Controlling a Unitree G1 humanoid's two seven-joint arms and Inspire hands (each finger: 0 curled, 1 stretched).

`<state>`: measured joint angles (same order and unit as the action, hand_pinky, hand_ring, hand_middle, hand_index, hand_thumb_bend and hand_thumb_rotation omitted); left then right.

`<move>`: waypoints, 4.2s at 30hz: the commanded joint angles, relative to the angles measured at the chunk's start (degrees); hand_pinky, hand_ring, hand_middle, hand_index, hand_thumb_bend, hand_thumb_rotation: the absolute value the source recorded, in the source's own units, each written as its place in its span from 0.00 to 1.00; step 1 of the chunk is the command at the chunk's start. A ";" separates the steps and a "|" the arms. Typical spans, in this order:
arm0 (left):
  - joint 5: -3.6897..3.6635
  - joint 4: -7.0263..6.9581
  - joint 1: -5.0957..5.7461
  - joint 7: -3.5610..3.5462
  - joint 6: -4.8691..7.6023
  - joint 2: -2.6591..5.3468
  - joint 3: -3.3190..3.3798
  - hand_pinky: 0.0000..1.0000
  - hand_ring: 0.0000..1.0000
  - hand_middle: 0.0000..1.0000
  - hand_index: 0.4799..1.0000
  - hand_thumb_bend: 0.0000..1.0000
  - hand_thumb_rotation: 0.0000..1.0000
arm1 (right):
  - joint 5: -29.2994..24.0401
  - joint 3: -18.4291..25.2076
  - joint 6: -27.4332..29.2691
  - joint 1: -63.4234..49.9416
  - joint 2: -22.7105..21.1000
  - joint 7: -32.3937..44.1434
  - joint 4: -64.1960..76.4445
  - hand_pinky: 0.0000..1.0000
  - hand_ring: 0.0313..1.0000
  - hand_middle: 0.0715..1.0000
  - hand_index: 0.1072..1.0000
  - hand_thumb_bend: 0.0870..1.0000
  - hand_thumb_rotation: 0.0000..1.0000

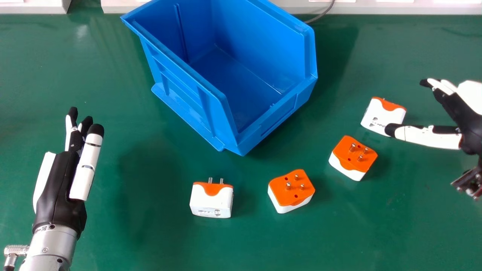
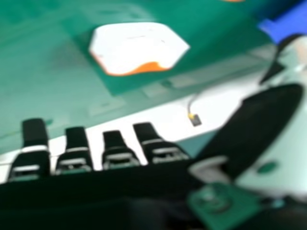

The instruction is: Pick all objects and put in blue box

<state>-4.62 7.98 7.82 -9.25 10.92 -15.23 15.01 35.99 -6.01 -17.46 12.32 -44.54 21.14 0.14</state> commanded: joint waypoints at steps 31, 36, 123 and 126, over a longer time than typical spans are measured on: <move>-0.73 -4.02 1.42 -0.89 -1.80 -0.98 1.57 1.00 1.00 1.00 1.00 0.33 0.96 | 11.16 -13.82 7.20 22.56 -0.04 2.25 -24.28 0.84 0.87 0.91 0.88 0.56 0.75; -0.69 -4.08 1.89 -1.16 -1.48 -1.03 1.90 1.00 1.00 1.00 1.00 0.34 0.95 | 11.40 -14.96 8.06 24.01 0.64 0.96 -27.84 0.83 0.87 0.91 0.87 0.55 0.74; -1.68 -14.14 10.02 -1.03 -3.58 -1.05 2.94 1.00 1.00 1.00 1.00 0.28 0.97 | 15.01 -26.64 12.49 34.61 10.19 -26.60 -56.41 0.33 0.41 0.49 0.44 0.45 0.00; -1.73 -14.73 10.40 -1.13 -3.92 -1.08 3.07 1.00 1.00 1.00 1.00 0.29 0.97 | 14.47 -26.22 13.14 33.81 9.89 -27.18 -55.50 0.34 0.42 0.50 0.44 0.45 0.00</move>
<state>-5.70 -5.17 17.64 -10.13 6.86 -15.96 17.26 51.16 -33.29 -4.46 46.22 -33.78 -4.58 -56.72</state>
